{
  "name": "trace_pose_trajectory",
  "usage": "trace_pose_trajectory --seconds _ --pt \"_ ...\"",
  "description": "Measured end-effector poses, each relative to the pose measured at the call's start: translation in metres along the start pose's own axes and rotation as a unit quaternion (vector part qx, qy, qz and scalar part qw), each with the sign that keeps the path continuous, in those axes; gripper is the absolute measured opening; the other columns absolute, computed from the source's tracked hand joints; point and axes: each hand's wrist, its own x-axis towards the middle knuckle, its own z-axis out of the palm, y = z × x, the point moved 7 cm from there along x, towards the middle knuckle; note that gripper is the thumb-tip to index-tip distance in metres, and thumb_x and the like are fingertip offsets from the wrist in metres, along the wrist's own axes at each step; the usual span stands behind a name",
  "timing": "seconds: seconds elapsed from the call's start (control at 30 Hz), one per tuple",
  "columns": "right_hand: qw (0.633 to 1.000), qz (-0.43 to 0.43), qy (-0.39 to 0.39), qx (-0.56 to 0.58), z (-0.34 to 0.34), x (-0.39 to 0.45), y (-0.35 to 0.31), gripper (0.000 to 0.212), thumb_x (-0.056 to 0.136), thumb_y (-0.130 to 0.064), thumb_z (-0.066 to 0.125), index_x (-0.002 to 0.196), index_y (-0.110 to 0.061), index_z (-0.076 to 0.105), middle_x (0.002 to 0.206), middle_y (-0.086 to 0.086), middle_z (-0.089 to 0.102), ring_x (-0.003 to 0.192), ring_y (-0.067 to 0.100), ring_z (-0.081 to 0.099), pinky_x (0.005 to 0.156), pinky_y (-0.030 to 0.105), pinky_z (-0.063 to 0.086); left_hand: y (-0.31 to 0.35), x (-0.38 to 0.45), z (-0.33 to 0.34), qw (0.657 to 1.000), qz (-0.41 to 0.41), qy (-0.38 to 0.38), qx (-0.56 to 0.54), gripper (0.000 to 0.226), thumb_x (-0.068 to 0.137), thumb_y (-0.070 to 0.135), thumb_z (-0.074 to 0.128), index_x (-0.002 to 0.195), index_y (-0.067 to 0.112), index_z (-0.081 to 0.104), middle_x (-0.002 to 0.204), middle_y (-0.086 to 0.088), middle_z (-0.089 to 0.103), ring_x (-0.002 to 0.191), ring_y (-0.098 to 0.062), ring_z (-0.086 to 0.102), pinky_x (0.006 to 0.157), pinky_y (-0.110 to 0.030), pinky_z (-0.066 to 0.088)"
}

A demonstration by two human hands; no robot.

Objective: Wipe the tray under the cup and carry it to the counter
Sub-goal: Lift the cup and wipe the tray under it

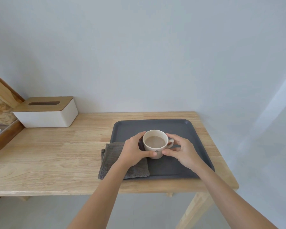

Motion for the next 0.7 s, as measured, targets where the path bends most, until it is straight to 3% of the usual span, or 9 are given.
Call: trace_pose_trajectory --seconds 0.13,0.3,0.47,0.6,0.7 --pt "1.000 -0.007 0.010 0.004 -0.002 0.005 -0.002 0.063 0.069 -0.014 0.086 0.127 -0.028 0.064 0.118 -0.006 0.070 0.101 0.009 0.069 0.088 0.028 0.057 -0.001 0.005 -0.002 1.000 0.010 0.011 -0.013 0.075 0.055 0.034 0.091 0.123 0.032 0.060 0.113 0.015 0.069 0.110 -0.006 0.060 0.098 -0.030 0.048" --pt "0.999 -0.026 0.011 0.018 -0.006 0.019 -0.017 0.060 0.070 -0.010 0.085 0.125 -0.024 0.065 0.112 -0.006 0.073 0.099 0.012 0.071 0.085 0.029 0.059 0.006 0.021 -0.016 0.999 0.019 0.016 -0.021 0.078 0.054 0.037 0.091 0.124 0.027 0.059 0.117 0.013 0.068 0.113 -0.002 0.057 0.089 -0.012 0.038" --pt "0.999 -0.052 0.007 0.013 -0.001 0.050 -0.042 0.057 0.071 -0.014 0.085 0.123 -0.028 0.067 0.111 -0.010 0.073 0.104 0.010 0.068 0.086 0.027 0.056 0.010 0.043 -0.044 0.999 0.017 0.016 -0.042 0.073 0.053 0.035 0.092 0.119 0.029 0.062 0.113 0.016 0.069 0.111 0.001 0.059 0.088 -0.015 0.041" --pt "0.998 -0.061 0.001 0.007 0.015 0.080 -0.057 0.055 0.070 -0.015 0.086 0.120 -0.029 0.068 0.108 -0.009 0.074 0.101 0.013 0.068 0.089 0.028 0.054 -0.002 0.062 -0.069 0.999 -0.001 0.023 -0.038 0.084 0.047 0.046 0.090 0.122 0.027 0.060 0.115 0.014 0.069 0.114 -0.004 0.059 0.098 -0.029 0.044" --pt "0.998 -0.057 -0.007 0.002 0.033 0.101 -0.061 0.053 0.069 -0.014 0.086 0.118 -0.027 0.069 0.104 -0.004 0.075 0.098 0.017 0.068 0.092 0.034 0.054 -0.016 0.072 -0.086 0.999 -0.019 0.028 -0.040 0.084 0.050 0.039 0.092 0.125 0.021 0.059 0.117 0.009 0.068 0.115 -0.006 0.058 0.093 -0.024 0.044"
